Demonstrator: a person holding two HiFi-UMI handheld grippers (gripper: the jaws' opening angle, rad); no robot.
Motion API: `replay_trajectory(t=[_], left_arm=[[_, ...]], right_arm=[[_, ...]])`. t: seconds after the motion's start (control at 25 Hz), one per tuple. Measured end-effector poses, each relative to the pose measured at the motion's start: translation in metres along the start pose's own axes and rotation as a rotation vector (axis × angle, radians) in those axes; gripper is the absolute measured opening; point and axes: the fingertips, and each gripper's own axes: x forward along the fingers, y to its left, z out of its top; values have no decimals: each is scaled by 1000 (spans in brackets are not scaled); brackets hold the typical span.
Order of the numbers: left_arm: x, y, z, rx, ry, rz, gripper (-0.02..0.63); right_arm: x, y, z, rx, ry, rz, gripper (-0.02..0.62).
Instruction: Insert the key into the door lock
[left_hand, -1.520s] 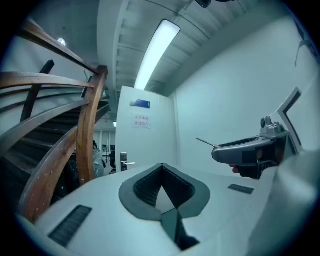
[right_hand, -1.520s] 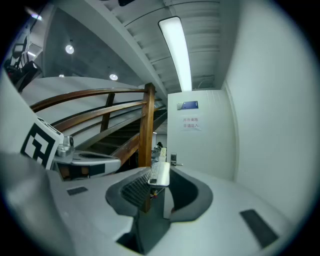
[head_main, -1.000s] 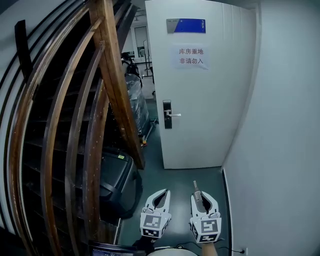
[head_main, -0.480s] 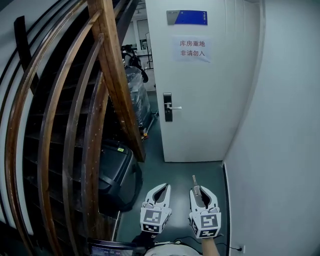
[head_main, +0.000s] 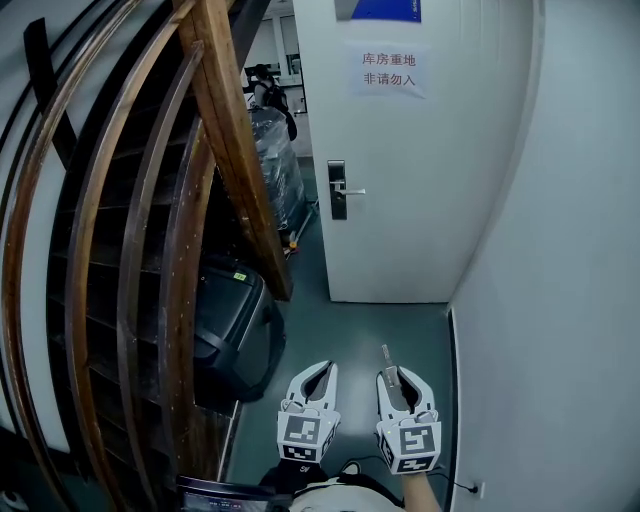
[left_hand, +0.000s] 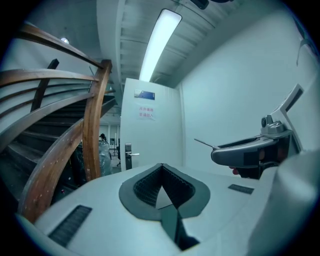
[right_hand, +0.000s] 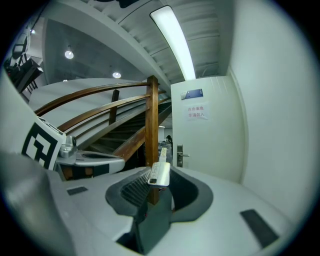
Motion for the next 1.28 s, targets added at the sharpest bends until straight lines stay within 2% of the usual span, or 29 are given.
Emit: replay_trajectory(t=[0.36, 0.92, 1.28], left_arm=[[22, 22, -10, 1, 15, 6, 5], [127, 101, 3, -5, -2, -36, 5], [169, 134, -4, -15, 22, -83, 5]], right_arm=[[35, 1, -11, 9, 30, 17, 120], [160, -19, 11, 1, 24, -18, 120], [216, -22, 9, 13, 52, -43, 120]])
